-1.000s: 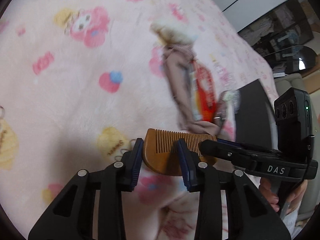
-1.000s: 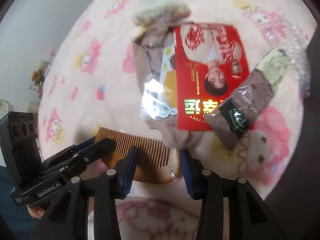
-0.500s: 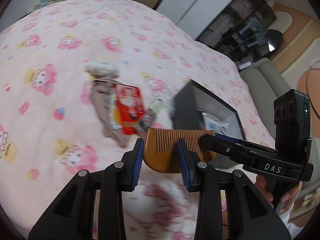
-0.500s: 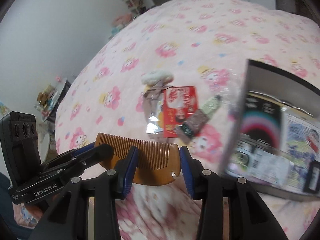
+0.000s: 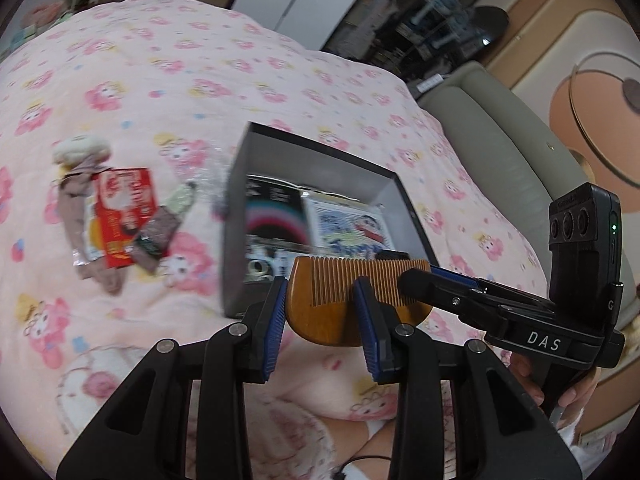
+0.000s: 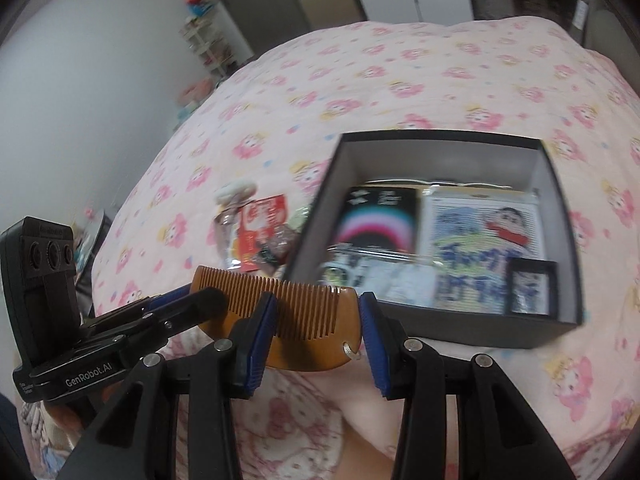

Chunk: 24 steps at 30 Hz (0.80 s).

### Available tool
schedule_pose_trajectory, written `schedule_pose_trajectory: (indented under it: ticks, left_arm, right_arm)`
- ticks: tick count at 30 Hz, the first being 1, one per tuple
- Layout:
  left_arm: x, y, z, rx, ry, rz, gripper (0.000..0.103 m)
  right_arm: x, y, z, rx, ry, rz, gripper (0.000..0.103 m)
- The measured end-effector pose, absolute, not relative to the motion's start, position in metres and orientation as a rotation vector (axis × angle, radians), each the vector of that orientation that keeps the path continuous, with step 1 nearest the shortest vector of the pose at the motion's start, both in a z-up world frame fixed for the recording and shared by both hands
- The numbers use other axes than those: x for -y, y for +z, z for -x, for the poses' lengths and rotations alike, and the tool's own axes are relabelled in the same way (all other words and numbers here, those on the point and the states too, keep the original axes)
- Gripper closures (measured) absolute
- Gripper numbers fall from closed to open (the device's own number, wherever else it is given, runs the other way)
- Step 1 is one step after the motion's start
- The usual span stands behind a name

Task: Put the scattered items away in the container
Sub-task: 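Carry the wooden comb with the left gripper over the black box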

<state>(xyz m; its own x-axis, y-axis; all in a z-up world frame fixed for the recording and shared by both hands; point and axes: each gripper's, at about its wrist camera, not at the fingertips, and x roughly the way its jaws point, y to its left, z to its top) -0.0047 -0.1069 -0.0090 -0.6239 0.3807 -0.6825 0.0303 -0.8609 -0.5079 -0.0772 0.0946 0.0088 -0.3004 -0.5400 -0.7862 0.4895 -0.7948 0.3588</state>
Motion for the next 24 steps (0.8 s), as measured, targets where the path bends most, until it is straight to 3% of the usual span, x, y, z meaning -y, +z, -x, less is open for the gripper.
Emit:
schedule_pose_trajectory:
  ticks: [24]
  left_arm:
    - [0.052,-0.014,0.112,0.579,2.515,1.264,0.069]
  right_arm:
    - [-0.144,-0.004,0.155,0.185,-2.199,-1.334,0.064]
